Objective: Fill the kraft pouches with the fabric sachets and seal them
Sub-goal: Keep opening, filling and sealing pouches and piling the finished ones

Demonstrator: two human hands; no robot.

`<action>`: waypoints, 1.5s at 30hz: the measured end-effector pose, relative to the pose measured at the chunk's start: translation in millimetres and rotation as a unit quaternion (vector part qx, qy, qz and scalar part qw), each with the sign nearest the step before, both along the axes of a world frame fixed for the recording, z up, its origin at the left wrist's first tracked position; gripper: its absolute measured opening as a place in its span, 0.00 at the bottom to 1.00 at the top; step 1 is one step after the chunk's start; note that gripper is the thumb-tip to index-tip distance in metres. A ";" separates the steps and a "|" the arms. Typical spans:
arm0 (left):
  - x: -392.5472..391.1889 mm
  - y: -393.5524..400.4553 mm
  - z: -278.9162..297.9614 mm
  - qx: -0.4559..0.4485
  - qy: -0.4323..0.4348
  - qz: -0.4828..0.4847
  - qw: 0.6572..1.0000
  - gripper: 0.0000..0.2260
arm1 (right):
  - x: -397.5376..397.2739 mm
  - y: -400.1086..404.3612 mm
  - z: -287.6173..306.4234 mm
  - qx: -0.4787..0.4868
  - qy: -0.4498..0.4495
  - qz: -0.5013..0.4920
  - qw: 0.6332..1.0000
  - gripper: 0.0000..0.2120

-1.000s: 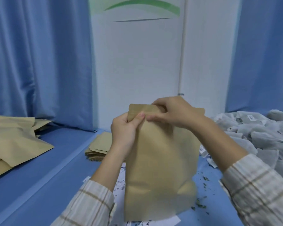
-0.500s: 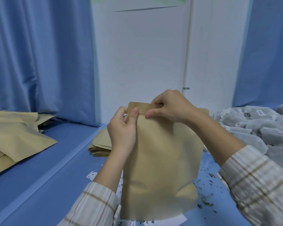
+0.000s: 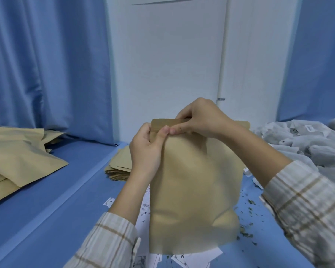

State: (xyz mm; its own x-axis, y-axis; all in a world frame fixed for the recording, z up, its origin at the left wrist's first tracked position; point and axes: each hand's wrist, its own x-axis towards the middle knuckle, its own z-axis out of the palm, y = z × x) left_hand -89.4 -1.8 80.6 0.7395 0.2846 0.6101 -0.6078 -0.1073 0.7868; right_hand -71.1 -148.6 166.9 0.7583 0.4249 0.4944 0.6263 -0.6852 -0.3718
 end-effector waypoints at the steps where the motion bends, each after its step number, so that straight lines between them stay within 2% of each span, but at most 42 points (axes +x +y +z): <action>1: -0.1 1.4 0.1 -0.006 -0.008 0.006 1.000 0.06 | 0.9 -3.1 -1.2 -0.019 -0.014 -0.008 1.000 0.15; 3: 0.3 3.8 -1.1 -0.019 -0.017 0.012 1.000 0.07 | 1.1 -11.5 -1.9 -0.055 -0.029 -0.038 0.997 0.27; 5: 0.5 4.2 -2.2 -0.025 -0.011 0.007 1.000 0.07 | 2.6 -19.8 -3.0 -0.058 -0.035 -0.046 0.997 0.29; 9: 2.2 4.5 1.0 -0.051 -0.005 0.007 0.999 0.07 | 3.5 -23.9 -11.2 -0.090 -0.104 -0.057 0.989 0.26; 17: 0.2 1.8 2.9 -0.060 -0.014 -0.018 0.998 0.05 | 8.0 -36.7 -26.3 -0.069 -0.174 -0.139 0.972 0.32; 21: 0.1 2.0 3.3 -0.059 -0.010 -0.028 0.998 0.05 | 11.9 -48.0 -29.1 -0.044 -0.187 -0.175 0.966 0.32; 25: 2.6 2.5 4.2 -0.065 -0.004 -0.022 0.998 0.08 | 18.2 -64.7 -29.4 -0.004 -0.210 -0.252 0.945 0.34; 31: 3.1 -8.3 5.2 -0.056 0.012 -0.020 0.998 0.06 | 25.8 -77.4 -39.7 0.052 -0.196 -0.298 0.933 0.33; 34: 2.8 -13.0 7.0 -0.034 -0.008 0.021 0.999 0.09 | 28.1 -80.7 -44.7 0.094 -0.176 -0.347 0.916 0.30; 36: 0.8 -16.5 10.3 -0.015 -0.043 0.080 0.996 0.13 | 27.5 -84.0 -53.0 0.175 -0.138 -0.368 0.903 0.23; 37: -2.4 -20.1 12.8 -0.007 -0.065 0.106 0.992 0.13 | 25.7 -85.2 -57.7 0.217 -0.094 -0.373 0.897 0.26; 39: -11.9 -33.6 17.3 0.029 -0.117 0.138 0.983 0.12 | 18.6 -84.5 -66.8 0.279 0.038 -0.342 0.896 0.35; 40: -16.7 -43.5 17.1 0.060 -0.146 0.144 0.977 0.09 | 12.6 -80.9 -69.8 0.315 0.119 -0.303 0.892 0.35; 41: -21.5 -54.0 15.7 0.097 -0.176 0.147 0.968 0.06 | 5.1 -75.8 -71.3 0.368 0.212 -0.245 0.872 0.34; 42: -25.9 -64.2 13.3 0.141 -0.206 0.152 0.956 0.04 | -2.4 -71.5 -70.5 0.429 0.305 -0.174 0.832 0.35; 43: -29.3 -73.2 10.4 0.188 -0.238 0.164 0.939 0.05 | -9.4 -68.0 -69.9 0.492 0.381 -0.092 0.778 0.37; 45: -32.3 -84.9 4.3 0.274 -0.311 0.187 0.891 0.08 | -21.7 -66.6 -69.6 0.592 0.462 0.066 0.657 0.42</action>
State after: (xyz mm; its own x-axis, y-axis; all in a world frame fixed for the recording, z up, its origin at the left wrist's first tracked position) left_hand -121.7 -86.8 85.0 0.1262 -0.0258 0.9917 -0.7491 -0.6578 0.0782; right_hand -92.8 -215.2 97.3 0.9621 0.2502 -0.1083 -0.2173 0.4640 -0.8587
